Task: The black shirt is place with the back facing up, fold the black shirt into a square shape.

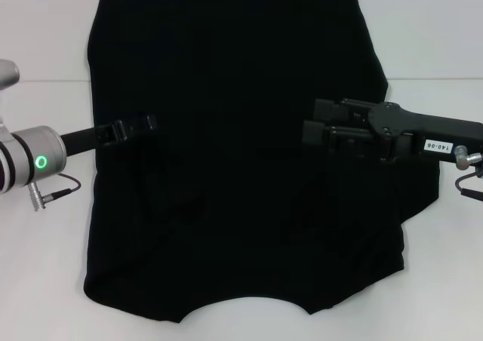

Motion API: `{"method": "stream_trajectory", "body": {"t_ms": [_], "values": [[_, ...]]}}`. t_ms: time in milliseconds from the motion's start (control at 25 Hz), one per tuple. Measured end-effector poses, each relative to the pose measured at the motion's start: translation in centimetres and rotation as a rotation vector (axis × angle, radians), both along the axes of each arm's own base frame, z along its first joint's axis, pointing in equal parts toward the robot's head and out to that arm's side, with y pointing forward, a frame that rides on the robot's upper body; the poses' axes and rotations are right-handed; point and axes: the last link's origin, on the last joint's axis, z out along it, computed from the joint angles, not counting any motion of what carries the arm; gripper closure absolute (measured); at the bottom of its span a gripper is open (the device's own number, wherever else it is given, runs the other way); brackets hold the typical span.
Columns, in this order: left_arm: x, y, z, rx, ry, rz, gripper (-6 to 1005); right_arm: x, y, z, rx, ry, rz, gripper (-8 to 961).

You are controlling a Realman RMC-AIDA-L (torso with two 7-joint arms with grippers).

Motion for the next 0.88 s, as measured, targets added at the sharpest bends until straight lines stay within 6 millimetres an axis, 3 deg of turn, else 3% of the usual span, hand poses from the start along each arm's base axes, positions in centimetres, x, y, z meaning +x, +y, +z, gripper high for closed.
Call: {"method": "stream_trajectory", "body": {"t_ms": [560,880], "values": [[1.5,-0.2,-3.8,-0.104,0.072,-0.057,120,-0.1,0.1,0.1,0.005,0.006,-0.003,128],[4.5,0.2,-5.4,-0.175,0.052,-0.141,120,0.2,0.0,0.2,0.007,0.005,-0.012,128]]}}
